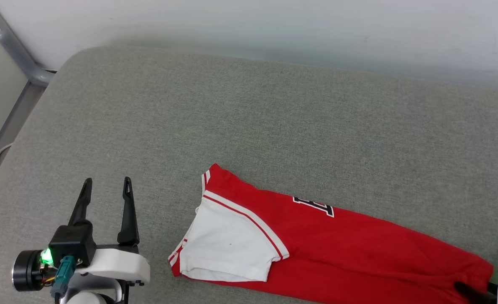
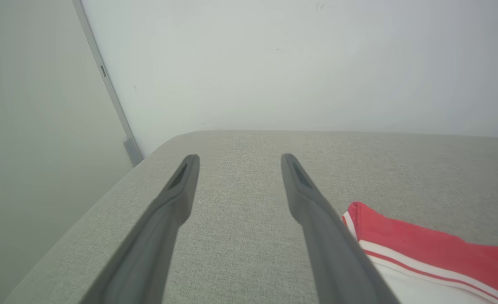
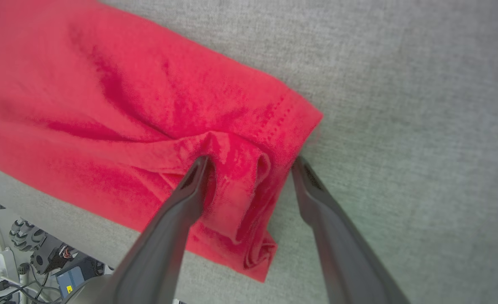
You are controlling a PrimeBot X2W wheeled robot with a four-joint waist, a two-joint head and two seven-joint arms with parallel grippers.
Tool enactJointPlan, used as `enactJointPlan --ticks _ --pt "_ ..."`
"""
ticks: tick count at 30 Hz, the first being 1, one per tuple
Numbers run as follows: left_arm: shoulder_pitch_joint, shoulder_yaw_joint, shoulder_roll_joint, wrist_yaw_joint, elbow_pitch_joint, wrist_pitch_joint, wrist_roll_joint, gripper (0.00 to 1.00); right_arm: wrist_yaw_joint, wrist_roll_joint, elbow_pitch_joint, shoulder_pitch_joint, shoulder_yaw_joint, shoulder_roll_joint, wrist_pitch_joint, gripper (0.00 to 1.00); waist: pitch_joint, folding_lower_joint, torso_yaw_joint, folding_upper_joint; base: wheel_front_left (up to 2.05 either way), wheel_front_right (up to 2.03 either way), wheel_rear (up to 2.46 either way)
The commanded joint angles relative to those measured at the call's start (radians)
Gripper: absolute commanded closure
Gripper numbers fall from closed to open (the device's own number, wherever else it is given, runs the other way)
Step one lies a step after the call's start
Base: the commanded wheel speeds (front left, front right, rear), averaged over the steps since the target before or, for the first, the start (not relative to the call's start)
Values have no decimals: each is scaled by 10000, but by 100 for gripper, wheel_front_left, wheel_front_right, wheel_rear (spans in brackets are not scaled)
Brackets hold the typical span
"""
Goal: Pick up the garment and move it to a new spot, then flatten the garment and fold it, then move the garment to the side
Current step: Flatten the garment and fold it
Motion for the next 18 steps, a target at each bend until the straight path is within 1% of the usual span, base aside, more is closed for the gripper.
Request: enactJointPlan --ticks 1,3,5,12,13,14,15,17,18 --pt "303 399 -398 -123 -93 -71 439 0 -12 -24 104 -95 104 103 56 0 86 -1 51 0 0 0 0" --pt "571 815 -804 -290 -144 -72 856 0 -10 -57 226 -33 243 169 54 0 131 -1 81 0 0 0 0" --pt "768 1168 -1218 -549 -211 -72 1233 0 -10 -36 349 47 410 252 102 0 170 -1 105 0 0 0 0" --pt "1132 2124 -2310 -1445 -217 -72 2379 0 6 75 755 214 1106 528 58 0 221 -1 186 0 0 0 0" --pt "1169 2253 -2411 -1562 -178 -72 2522 0 8 119 797 221 1213 525 28 13 216 -1 185 0 0 0 0" --pt "1186 2331 -2493 -1673 -139 -72 2680 0 8 164 816 207 1268 516 -52 94 207 -1 183 0 0 0 0" --pt "1178 2444 -2607 -1764 -129 -72 2791 0 8 177 845 189 1294 497 -123 100 194 -1 177 0 0 0 0" --pt "1217 2559 -2695 -1845 -117 -72 2896 0 8 218 887 161 1300 459 -202 100 168 -1 156 0 0 0 0" --pt "1311 2770 -2880 -1971 -100 -72 3073 0 -15 246 975 96 1192 300 -376 100 123 -1 120 0 0 0 0"
